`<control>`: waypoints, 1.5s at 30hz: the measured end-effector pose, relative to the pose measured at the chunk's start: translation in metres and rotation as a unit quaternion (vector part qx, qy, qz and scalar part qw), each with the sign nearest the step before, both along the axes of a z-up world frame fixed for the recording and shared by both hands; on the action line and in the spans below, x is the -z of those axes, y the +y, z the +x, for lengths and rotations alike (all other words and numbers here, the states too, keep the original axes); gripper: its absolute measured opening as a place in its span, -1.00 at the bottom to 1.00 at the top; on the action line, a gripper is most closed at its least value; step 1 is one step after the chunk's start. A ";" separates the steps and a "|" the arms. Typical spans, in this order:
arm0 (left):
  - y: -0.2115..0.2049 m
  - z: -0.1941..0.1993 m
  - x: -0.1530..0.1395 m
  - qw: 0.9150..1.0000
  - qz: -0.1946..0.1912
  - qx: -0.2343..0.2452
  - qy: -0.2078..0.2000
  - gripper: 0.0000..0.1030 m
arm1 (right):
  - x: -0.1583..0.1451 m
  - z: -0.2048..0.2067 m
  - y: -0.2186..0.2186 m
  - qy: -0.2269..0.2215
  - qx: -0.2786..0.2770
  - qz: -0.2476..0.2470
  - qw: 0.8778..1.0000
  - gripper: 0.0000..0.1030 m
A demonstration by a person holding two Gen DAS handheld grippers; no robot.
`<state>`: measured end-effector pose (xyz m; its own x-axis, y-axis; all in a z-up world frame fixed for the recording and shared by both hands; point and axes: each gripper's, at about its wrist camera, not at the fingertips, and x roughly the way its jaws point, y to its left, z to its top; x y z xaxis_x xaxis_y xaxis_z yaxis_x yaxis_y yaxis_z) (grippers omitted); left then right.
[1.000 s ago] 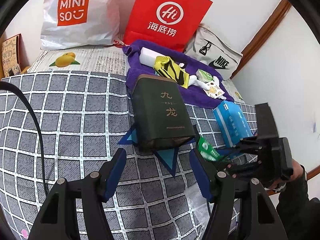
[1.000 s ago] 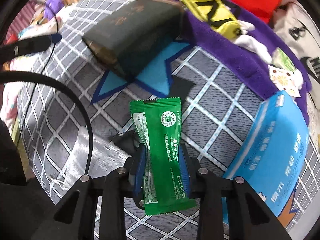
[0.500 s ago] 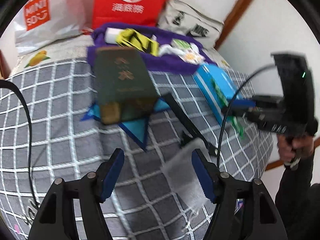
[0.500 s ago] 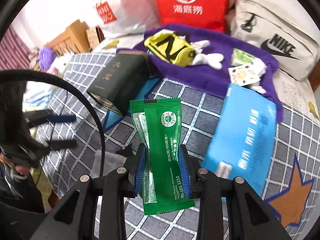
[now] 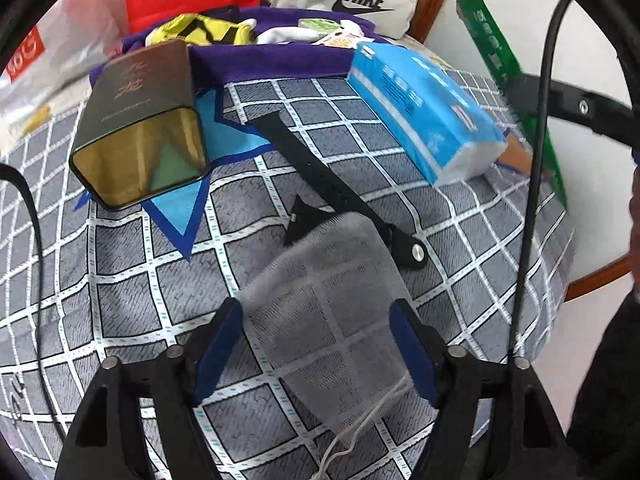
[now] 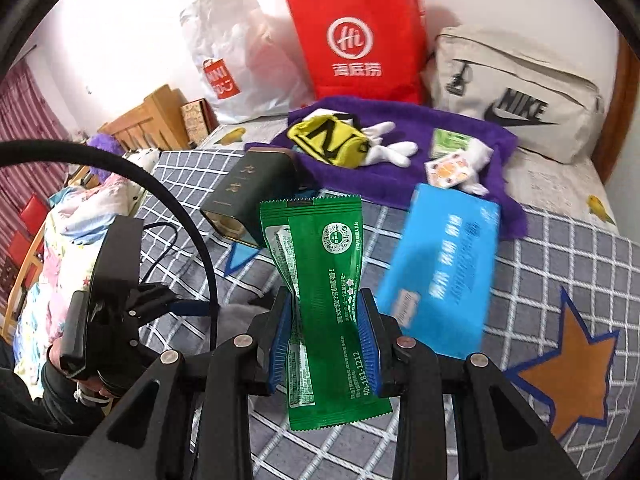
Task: Organize soft objects
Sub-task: 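Lift the green packet with the right tool while the left tool lifts the mesh bag toward the towel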
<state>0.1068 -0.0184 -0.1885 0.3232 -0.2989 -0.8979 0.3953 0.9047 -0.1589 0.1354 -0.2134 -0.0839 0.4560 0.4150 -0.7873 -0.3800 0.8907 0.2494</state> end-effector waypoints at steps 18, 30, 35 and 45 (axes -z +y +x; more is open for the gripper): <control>-0.025 -0.023 0.006 0.996 0.068 -0.021 -0.059 0.44 | 0.020 -0.042 -0.045 -0.001 0.030 0.049 0.998 -0.38; -0.004 -0.004 -0.015 0.998 0.021 -0.044 -0.038 -0.81 | 0.019 -0.040 -0.040 -0.004 0.007 0.052 0.999 -0.38; 0.000 0.002 -0.029 0.998 -0.003 -0.042 -0.038 -0.81 | 0.018 -0.033 -0.041 -0.002 0.007 0.055 0.998 -0.38; 0.015 0.023 -0.059 0.997 -0.030 -0.044 -0.053 -0.81 | 0.008 -0.013 -0.037 -0.002 0.005 0.062 0.998 -0.38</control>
